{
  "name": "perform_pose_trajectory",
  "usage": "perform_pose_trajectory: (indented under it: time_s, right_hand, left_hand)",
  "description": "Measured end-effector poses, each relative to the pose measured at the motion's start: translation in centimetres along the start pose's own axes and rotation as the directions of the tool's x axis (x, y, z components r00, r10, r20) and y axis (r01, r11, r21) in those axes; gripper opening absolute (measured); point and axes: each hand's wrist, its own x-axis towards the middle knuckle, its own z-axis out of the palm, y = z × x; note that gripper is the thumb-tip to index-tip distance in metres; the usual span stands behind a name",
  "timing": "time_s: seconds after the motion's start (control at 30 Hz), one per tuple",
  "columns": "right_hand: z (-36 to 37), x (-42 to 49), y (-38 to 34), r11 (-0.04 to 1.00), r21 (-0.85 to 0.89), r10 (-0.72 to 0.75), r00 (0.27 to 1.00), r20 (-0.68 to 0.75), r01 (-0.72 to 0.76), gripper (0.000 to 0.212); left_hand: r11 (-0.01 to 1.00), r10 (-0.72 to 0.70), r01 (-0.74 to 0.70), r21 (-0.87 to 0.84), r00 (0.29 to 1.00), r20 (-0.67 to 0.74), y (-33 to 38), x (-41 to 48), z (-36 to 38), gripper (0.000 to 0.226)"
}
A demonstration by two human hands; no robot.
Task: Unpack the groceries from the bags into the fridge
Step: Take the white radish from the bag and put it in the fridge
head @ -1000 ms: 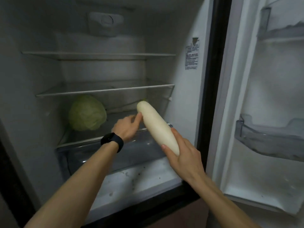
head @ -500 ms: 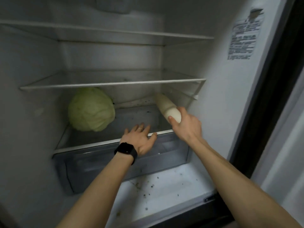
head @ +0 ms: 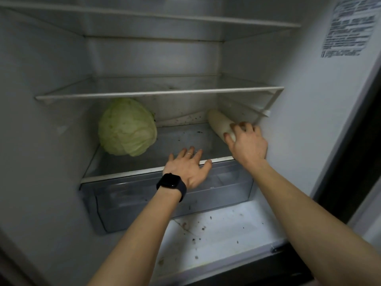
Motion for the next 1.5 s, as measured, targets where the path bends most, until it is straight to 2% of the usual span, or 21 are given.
perform_pose_trajectory:
  time_s: [0.1,0.2,0.33,0.57,0.73,0.9,1.07,1.17,1.3,1.4,1.5]
  right_hand:
    - [0.0,0.2,0.5,0.981,-0.148,-0.126,0.992,-0.007,0.123,0.035]
    - [0.0,-0.1,0.3,0.969,-0.218,-0.114,0.993,0.014,0.114,0.045]
    - [-1.1,-1.2,0.4,0.964,-0.229,-0.116,0.989,0.087,0.133,0.055]
    - [-6.1,-7.5,1.1,0.995,0.0,-0.101,0.979,0.176,0.103,0.052]
    - [-10.3,-13.5,1.9,0.959,0.279,-0.09,0.983,0.16,0.042,0.048]
    - [-14.2,-21.7,3.0,0.868,0.486,-0.177,0.978,0.108,0.103,0.041]
    - [-16.8,-32.2,3.7,0.765,0.623,-0.276,0.957,0.087,0.163,0.037]
    - [-17.2,-37.8,3.0,0.704,0.679,-0.392,0.911,0.128,0.207,0.037]
    - [-17.9,-44.5,-0.3,0.613,0.752,-0.557,0.808,0.192,0.243,0.039]
    - [-18.9,-49.5,-4.2,0.538,0.794,-0.672,0.713,0.2,0.285,0.04]
    - [-20.6,-54.7,-8.7,0.451,0.829,-0.781,0.597,0.186,0.332,0.041]
  left_hand:
    - [1.0,-0.003,0.003,0.001,1.0,0.003,0.2,-0.2,0.0,0.068]
    - [1.0,0.001,-0.001,-0.003,1.0,-0.009,0.2,-0.3,-0.1,0.067]
    - [1.0,0.0,0.0,0.0,1.0,-0.024,0.2,-0.3,0.1,0.067]
    - [1.0,-0.004,0.005,0.012,0.999,-0.054,0.5,-1.4,-0.4,0.064]
    - [0.999,-0.033,0.03,-0.017,0.985,-0.171,1.9,-5.6,-0.3,0.062]
    - [0.997,-0.06,0.041,-0.071,0.958,-0.28,4.9,-16.0,0.7,0.062]
    - [0.983,-0.177,0.154,-0.099,0.937,-0.302,6.9,-30.0,4.0,0.062]
    - [0.96,-0.279,0.259,-0.106,0.914,-0.295,7.5,-38.5,6.2,0.06]
    - [0.887,-0.461,0.45,-0.098,0.857,-0.233,7.4,-50.0,8.3,0.061]
    - [0.778,-0.628,0.624,-0.076,0.763,-0.156,6.9,-58.8,8.9,0.059]
    - [0.643,-0.764,0.764,-0.049,0.637,-0.101,6.6,-67.8,9.0,0.059]
